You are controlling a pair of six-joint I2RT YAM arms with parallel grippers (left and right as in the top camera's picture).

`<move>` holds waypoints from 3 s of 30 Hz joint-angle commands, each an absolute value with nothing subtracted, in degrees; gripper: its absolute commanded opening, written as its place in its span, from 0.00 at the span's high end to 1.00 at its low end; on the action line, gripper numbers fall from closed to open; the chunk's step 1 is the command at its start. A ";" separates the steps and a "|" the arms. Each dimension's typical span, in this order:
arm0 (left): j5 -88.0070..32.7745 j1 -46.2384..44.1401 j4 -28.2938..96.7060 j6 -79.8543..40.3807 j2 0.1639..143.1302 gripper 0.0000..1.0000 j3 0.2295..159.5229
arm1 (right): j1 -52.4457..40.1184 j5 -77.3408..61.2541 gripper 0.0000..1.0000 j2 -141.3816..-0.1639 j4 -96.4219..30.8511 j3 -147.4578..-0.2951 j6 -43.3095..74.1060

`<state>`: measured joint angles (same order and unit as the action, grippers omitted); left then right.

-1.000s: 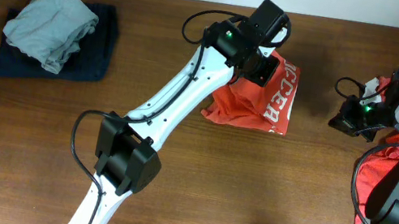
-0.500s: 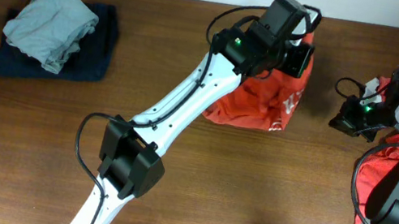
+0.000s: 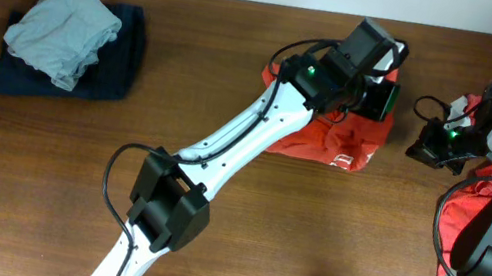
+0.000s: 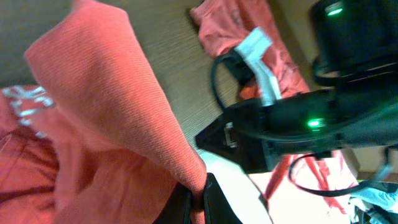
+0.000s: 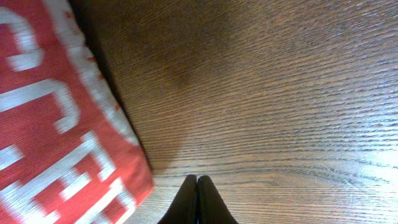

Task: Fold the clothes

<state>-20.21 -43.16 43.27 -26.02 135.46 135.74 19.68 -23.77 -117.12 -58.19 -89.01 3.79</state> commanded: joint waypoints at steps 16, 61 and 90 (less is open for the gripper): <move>-17.41 -39.20 49.08 -26.98 136.09 1.00 133.95 | 19.57 -21.76 0.96 -115.50 -58.37 -88.66 3.18; 8.88 -34.72 65.41 -13.10 142.47 0.99 137.84 | 18.31 -35.35 0.96 -115.55 -60.05 -88.66 -8.60; 22.52 -32.71 74.67 -13.15 142.50 0.99 144.88 | 12.69 -49.06 0.96 -115.55 -58.96 -88.66 -17.34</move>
